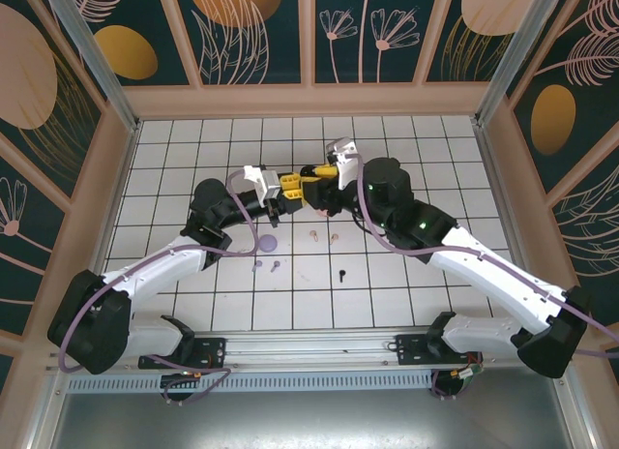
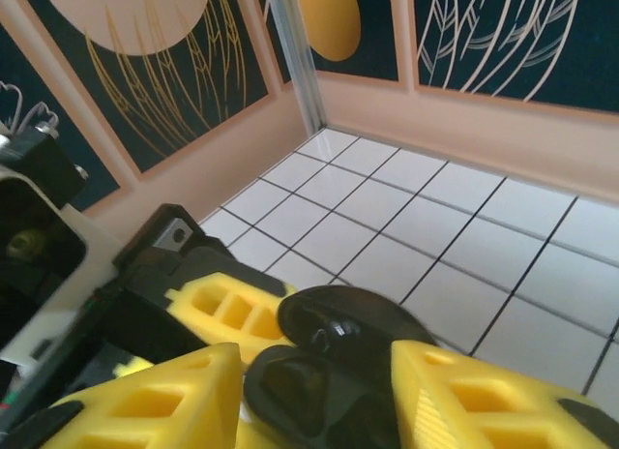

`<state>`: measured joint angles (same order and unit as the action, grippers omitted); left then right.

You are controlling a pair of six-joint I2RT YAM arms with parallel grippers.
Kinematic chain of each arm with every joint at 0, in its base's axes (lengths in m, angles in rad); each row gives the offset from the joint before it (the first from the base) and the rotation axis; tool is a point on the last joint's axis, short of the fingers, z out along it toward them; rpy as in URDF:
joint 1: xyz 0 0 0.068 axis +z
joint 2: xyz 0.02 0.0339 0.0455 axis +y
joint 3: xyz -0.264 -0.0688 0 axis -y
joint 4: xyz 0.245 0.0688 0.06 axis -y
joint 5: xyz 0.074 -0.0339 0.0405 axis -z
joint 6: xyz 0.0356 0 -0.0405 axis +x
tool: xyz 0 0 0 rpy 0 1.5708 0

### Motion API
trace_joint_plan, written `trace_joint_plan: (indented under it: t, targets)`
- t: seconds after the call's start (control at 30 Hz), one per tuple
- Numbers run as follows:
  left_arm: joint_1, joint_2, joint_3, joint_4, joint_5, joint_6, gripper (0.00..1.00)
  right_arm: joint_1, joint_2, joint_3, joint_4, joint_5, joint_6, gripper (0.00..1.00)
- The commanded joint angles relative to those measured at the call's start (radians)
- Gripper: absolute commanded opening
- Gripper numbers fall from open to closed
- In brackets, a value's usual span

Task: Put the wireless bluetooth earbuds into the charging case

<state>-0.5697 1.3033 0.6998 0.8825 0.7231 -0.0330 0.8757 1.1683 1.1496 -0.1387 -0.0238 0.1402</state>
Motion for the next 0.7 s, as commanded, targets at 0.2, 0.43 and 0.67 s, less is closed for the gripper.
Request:
trace_joint_plan:
  t: [0.2, 0.43, 0.67]
  targets:
    - [-0.009, 0.023, -0.016, 0.177, 0.009, -0.052, 0.00, -0.010, -0.010, 0.204, -0.094, 0.089, 0.093, 0.77]
    - [-0.008, 0.020, -0.048, 0.217, -0.002, -0.067, 0.00, -0.053, -0.072, 0.232, -0.151, 0.145, 0.235, 0.77]
    - [-0.008, 0.009, -0.082, 0.259, -0.065, -0.061, 0.00, -0.091, -0.107, 0.138, -0.327, 0.301, 0.394, 0.77]
